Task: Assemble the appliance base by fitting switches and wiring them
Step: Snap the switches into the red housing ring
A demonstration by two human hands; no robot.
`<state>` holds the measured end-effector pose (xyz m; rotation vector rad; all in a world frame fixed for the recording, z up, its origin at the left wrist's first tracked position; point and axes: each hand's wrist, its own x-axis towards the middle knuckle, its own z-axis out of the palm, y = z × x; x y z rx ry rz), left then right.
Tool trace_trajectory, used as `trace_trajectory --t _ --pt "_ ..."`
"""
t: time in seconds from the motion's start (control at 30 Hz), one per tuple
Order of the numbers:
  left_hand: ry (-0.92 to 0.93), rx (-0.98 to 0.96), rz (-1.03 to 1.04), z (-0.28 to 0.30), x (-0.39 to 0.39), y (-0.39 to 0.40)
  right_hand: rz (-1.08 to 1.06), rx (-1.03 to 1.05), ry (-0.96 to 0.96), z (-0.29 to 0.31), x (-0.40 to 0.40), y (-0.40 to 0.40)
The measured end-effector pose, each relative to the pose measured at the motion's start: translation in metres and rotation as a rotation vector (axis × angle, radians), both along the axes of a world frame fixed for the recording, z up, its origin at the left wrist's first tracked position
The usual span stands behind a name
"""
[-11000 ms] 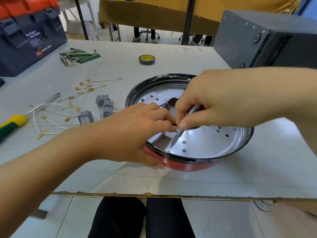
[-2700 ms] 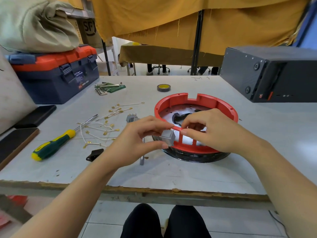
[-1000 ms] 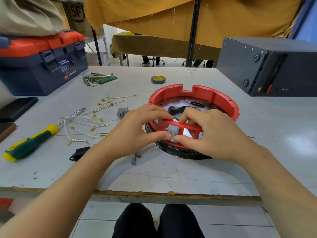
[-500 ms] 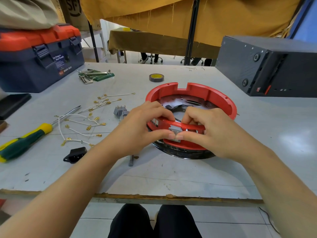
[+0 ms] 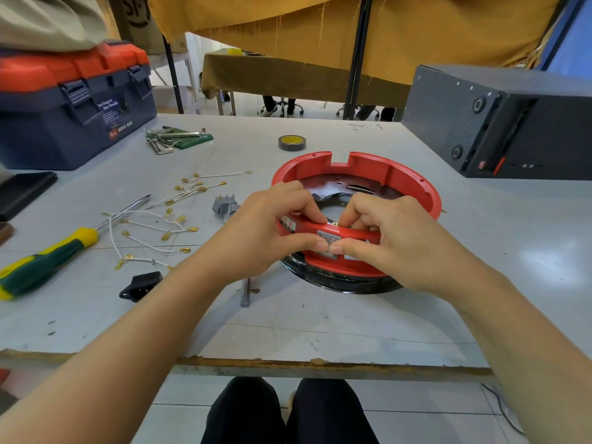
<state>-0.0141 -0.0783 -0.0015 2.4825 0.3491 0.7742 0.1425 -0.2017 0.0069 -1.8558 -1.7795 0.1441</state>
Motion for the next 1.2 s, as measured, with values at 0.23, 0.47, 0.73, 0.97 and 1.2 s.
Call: trace_trajectory --t 0.23,0.47,0.73,0.97,1.2 --pt "0.022 -0.045 -0.032 -0.003 -0.01 0.005 0.029 -0.06 -0.058 0.006 0.004 -0.001" --pt "-0.16 -0.216 0.31 -0.006 -0.042 0.038 0.04 -0.08 -0.129 0.007 0.015 -0.003" --pt "0.325 -0.083 0.459 -0.005 -0.055 0.071 0.102 -0.075 0.064 0.005 0.027 0.004" --pt "0.386 0.042 0.366 -0.005 -0.044 0.061 0.102 -0.082 0.049 0.004 0.029 0.005" --pt "0.299 0.127 0.365 -0.012 -0.045 0.053 0.125 -0.074 0.058 0.004 0.031 0.008"
